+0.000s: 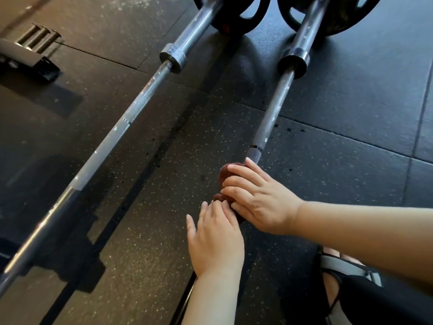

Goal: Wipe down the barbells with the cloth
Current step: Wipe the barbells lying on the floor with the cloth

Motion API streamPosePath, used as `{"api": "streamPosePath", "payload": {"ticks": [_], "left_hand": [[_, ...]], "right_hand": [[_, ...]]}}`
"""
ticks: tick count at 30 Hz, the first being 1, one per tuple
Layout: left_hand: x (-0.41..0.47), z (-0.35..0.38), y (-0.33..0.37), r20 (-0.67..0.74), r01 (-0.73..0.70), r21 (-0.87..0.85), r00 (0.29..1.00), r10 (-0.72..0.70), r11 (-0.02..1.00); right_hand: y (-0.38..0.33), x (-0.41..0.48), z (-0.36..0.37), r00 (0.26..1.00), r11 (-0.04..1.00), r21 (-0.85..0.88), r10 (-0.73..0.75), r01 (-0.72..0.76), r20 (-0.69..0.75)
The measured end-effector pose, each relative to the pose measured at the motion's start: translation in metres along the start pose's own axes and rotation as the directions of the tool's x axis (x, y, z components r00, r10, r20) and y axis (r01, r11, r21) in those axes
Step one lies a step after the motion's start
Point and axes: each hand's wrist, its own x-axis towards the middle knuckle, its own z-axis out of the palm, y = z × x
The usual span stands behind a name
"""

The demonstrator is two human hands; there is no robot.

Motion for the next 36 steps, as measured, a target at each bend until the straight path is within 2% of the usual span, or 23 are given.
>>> {"api": "streamPosePath", "payload": {"ticks": [3,7,9,12,17,21,22,26,28,30,34,36], "left_hand": [[0.003,0.002,-0.002,-0.021,-0.011,-0.057,1.0,0.01,0.998],[0.004,0.004,-0.003,-0.069,-0.044,-0.041,0.997,0.042,0.998],[0.006,0.006,-0.003,-0.079,-0.051,-0.046,0.996,0.047,0.998],[0.007,0.004,-0.001,-0.059,-0.042,-0.057,0.998,0.039,0.997],[0.004,0.003,0.003,-0.076,-0.036,-0.029,0.997,0.034,0.999],[0.004,0.004,0.0,-0.056,-0.043,-0.046,0.998,0.04,0.998],[0.004,0.003,0.0,-0.045,-0.047,-0.05,0.998,0.044,0.998],[0.008,-0.003,0.002,0.029,-0.022,-0.076,0.999,0.025,0.997],[0.012,-0.005,0.005,0.033,-0.017,-0.119,0.999,0.022,0.993],[0.017,-0.005,0.005,0.037,-0.035,-0.152,0.998,0.041,0.988],[0.021,0.001,0.003,0.026,-0.027,-0.178,0.999,0.032,0.984],[0.018,0.002,0.001,0.006,-0.029,-0.192,1.0,0.03,0.981]], "right_hand": [[0.016,0.017,-0.013,0.994,0.995,-0.064,-0.073,0.078,0.079],[0.02,0.046,-0.022,0.991,0.977,-0.214,0.028,0.0,0.129],[0.015,0.054,-0.022,0.984,0.972,-0.231,0.078,-0.04,0.158],[0.009,0.037,-0.015,0.99,0.979,-0.178,0.118,-0.103,0.073],[-0.002,-0.006,0.007,0.991,0.992,-0.072,0.098,-0.104,-0.086],[0.022,0.017,-0.005,0.998,0.991,-0.117,-0.059,0.059,-0.004],[0.033,0.025,-0.011,0.998,0.989,-0.133,-0.061,0.061,0.006],[0.052,0.031,-0.021,0.972,0.97,-0.082,0.224,-0.23,-0.071],[0.037,0.025,-0.017,0.955,0.956,-0.045,0.284,-0.288,-0.087],[0.02,0.017,-0.012,0.969,0.971,-0.037,0.233,-0.236,-0.077],[0.032,0.012,-0.016,0.998,0.997,-0.081,0.01,-0.005,0.062],[0.049,0.018,-0.022,0.997,0.994,-0.101,0.036,-0.028,0.075]]}}
